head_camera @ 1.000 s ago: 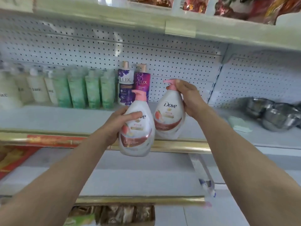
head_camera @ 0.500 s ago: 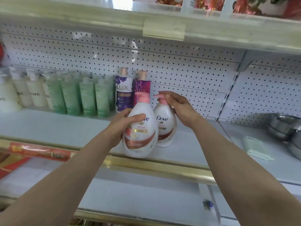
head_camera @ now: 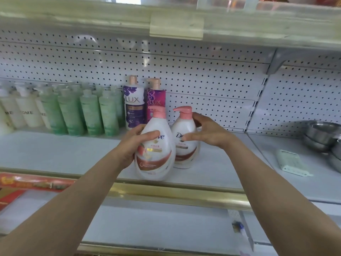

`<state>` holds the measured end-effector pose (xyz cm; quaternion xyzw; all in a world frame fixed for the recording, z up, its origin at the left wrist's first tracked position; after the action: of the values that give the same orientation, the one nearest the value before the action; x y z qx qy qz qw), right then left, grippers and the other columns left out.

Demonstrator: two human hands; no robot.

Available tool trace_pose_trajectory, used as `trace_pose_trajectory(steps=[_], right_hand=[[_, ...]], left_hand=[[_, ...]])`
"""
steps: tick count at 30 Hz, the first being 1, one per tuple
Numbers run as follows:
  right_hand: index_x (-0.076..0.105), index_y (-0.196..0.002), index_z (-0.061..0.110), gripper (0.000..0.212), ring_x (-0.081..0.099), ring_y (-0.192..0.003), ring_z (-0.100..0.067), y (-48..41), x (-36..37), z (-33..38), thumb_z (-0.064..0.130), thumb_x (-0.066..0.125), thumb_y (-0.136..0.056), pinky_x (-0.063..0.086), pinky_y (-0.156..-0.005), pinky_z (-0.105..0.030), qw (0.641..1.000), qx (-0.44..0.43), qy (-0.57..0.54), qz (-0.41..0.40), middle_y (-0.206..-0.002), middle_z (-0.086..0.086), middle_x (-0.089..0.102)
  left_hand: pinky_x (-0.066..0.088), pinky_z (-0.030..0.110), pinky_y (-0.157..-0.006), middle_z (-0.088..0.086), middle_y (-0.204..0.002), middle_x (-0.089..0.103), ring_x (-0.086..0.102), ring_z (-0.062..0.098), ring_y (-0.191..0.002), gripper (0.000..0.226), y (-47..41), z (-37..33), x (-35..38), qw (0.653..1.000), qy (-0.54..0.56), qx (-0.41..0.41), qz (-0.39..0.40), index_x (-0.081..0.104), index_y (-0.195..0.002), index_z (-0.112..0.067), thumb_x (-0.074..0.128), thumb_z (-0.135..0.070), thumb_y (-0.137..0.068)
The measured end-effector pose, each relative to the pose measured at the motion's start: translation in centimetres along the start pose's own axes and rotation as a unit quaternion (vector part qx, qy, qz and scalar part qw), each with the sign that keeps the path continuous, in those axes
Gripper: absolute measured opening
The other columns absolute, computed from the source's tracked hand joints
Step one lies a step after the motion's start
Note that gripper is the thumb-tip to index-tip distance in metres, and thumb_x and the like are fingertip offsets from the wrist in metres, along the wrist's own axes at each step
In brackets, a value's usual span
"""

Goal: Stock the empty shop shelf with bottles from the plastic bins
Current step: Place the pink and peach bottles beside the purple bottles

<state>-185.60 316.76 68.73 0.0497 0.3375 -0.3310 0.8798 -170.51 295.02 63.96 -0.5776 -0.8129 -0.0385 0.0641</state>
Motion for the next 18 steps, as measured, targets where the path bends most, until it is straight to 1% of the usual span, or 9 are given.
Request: trace_pose_trajectory(steps=[2, 4, 5, 7, 9, 12, 15, 18], right_hand=[[0.055, -0.131, 0.034, 0.069, 0.063, -0.11, -0.008, -1.1, -0.3, -0.3, 0.035, 0.089, -0.07, 0.049, -0.096, -0.031, 0.999, -0.002, 0.026, -0.024, -0.114, 0.013, 0.07], [0.053, -0.133, 0.034, 0.073, 0.061, -0.111, -0.009, -2.4, -0.4, -1.0, 0.037, 0.089, -0.07, 0.05, -0.096, -0.031, 0.998, 0.01, 0.045, -0.041, -0.115, 0.012, 0.069], [0.051, -0.135, 0.034, 0.075, 0.06, -0.111, -0.009, -3.1, -0.5, -1.4, 0.038, 0.088, -0.071, 0.049, -0.094, -0.029, 0.997, 0.018, 0.052, -0.053, -0.115, 0.012, 0.067], [0.045, -0.137, 0.034, 0.078, 0.059, -0.108, -0.01, -4.6, -0.9, -2.1, 0.039, 0.087, -0.072, 0.046, -0.083, -0.024, 0.995, 0.032, 0.067, -0.074, -0.115, 0.012, 0.064], [0.042, -0.138, 0.031, 0.078, 0.058, -0.109, -0.014, -6.3, -1.6, -2.7, 0.037, 0.086, -0.074, 0.044, -0.08, -0.025, 0.994, 0.039, 0.073, -0.072, -0.118, 0.008, 0.063], [0.042, -0.138, 0.024, 0.075, 0.06, -0.113, -0.019, -8.8, -2.4, -3.4, 0.032, 0.086, -0.076, 0.047, -0.085, -0.031, 0.995, 0.034, 0.076, -0.055, -0.122, 0.001, 0.064], [0.045, -0.136, 0.021, 0.074, 0.059, -0.112, -0.021, -11.1, -2.5, -3.8, 0.028, 0.087, -0.076, 0.045, -0.087, -0.032, 0.993, 0.031, 0.091, -0.063, -0.123, -0.001, 0.063], [0.045, -0.137, 0.019, 0.076, 0.059, -0.114, -0.025, -13.1, -2.6, -4.1, 0.025, 0.088, -0.075, 0.049, -0.096, -0.04, 0.992, 0.039, 0.099, -0.073, -0.127, -0.003, 0.062]], left_hand=[[0.059, 0.038, -0.074, 0.013, -0.105, 0.075, 0.074, 0.034, -0.093, 0.076, -0.4, 0.1, 0.0, 1.0, -0.001, -0.004, -0.003, 0.063, -0.119, -0.015, 0.09, -0.038, -0.051], [0.059, 0.037, -0.072, 0.013, -0.104, 0.076, 0.074, 0.033, -0.092, 0.074, -0.9, 0.2, 0.0, 1.0, 0.001, -0.007, -0.008, 0.063, -0.119, -0.016, 0.09, -0.036, -0.052], [0.06, 0.036, -0.07, 0.013, -0.105, 0.075, 0.074, 0.033, -0.092, 0.072, -1.1, 0.2, 0.0, 1.0, 0.004, -0.007, -0.01, 0.063, -0.119, -0.016, 0.09, -0.035, -0.054], [0.06, 0.036, -0.069, 0.013, -0.106, 0.075, 0.074, 0.033, -0.093, 0.07, -1.5, 0.4, -0.2, 1.0, 0.01, -0.008, -0.016, 0.063, -0.12, -0.016, 0.089, -0.033, -0.058], [0.06, 0.035, -0.068, 0.014, -0.106, 0.075, 0.074, 0.033, -0.092, 0.071, -1.9, 0.5, -0.6, 1.0, 0.016, -0.007, -0.025, 0.063, -0.12, -0.015, 0.09, -0.033, -0.056], [0.06, 0.035, -0.067, 0.014, -0.105, 0.075, 0.074, 0.033, -0.091, 0.069, -2.3, 0.6, -1.0, 0.999, 0.025, -0.009, -0.035, 0.064, -0.119, -0.016, 0.09, -0.032, -0.057], [0.06, 0.036, -0.069, 0.013, -0.106, 0.075, 0.074, 0.033, -0.092, 0.075, -2.8, 0.8, -1.2, 0.998, 0.032, -0.01, -0.048, 0.063, -0.121, -0.018, 0.091, -0.034, -0.053], [0.06, 0.036, -0.071, 0.012, -0.107, 0.076, 0.074, 0.033, -0.093, 0.08, -3.2, 0.9, -1.4, 0.998, 0.033, -0.011, -0.056, 0.061, -0.123, -0.019, 0.091, -0.036, -0.051]])
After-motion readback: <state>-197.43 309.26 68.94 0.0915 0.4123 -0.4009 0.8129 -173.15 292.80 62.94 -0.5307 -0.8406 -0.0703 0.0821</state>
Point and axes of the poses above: each hand's wrist, its own y-axis away from the middle knuckle, its own x-axis out of the palm, z = x × y, the point moved 1 cm from there along -y, towards the middle knuckle
